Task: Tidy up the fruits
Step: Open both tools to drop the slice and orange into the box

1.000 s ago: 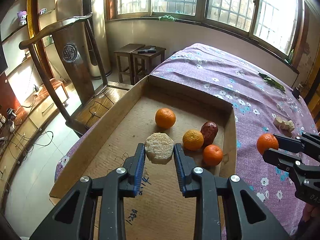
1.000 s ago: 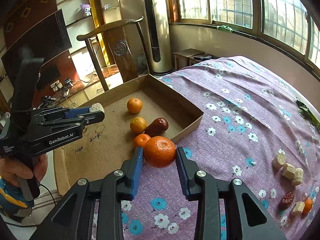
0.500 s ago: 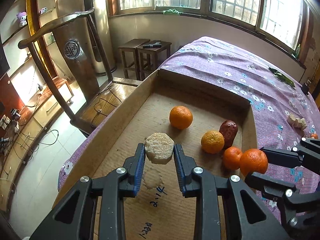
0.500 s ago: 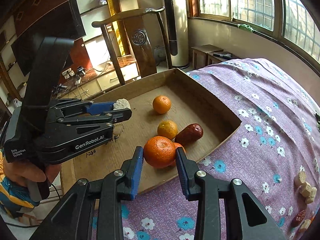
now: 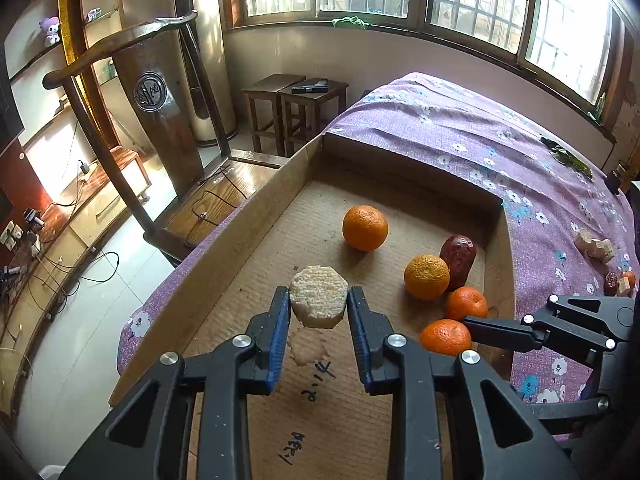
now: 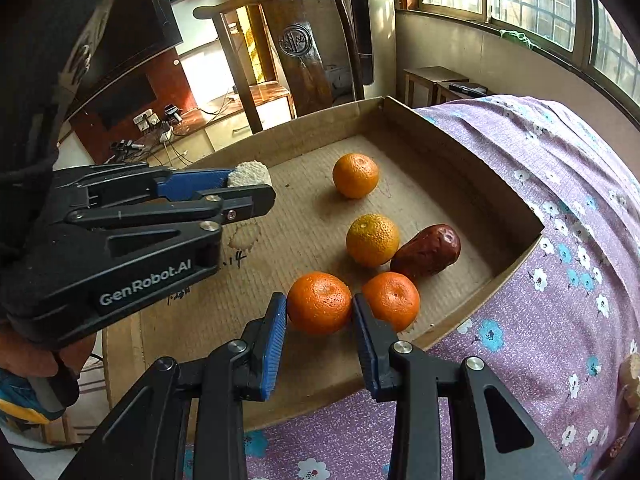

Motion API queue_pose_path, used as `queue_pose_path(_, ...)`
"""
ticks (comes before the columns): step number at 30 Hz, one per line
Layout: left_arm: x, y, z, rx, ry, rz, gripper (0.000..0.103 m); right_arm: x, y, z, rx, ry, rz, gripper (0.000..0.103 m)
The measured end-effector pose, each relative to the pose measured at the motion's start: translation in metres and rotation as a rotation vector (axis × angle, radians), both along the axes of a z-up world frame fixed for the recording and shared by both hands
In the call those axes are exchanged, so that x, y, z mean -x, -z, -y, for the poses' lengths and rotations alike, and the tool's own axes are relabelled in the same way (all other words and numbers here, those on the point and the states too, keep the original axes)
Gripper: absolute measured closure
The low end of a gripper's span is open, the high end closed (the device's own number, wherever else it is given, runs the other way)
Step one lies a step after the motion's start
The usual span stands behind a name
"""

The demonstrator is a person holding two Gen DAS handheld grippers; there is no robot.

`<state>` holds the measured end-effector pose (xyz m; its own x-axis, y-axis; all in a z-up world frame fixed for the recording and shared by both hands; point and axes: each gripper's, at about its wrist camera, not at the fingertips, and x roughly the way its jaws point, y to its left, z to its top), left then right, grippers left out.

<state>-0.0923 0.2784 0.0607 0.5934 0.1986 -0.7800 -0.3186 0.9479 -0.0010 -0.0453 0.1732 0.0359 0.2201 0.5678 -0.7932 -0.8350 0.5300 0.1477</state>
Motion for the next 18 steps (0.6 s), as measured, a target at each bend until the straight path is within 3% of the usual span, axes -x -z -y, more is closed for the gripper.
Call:
queue_pose_path(5,-0.007,0.007,0.006,0.058,0.008,-0.011,0.075,-0.008,0.004,0.004,0.032,0.015,0.009,0.067)
queue_pose_path(15,-0.020,0.018,0.018,0.088,0.051,-0.047,0.073,-0.011,0.004,0.015,0.046,0.036,0.024,0.064)
queue_pose_path(17,-0.020,0.019,0.017,0.089,0.048,-0.054,0.063,-0.009,0.004,0.014,0.040,0.029,0.016,0.059)
queue_pose_path(18,-0.020,0.019,0.016,0.090,0.047,-0.060,0.049,-0.007,0.002,0.014,0.036,0.025,0.015,0.056)
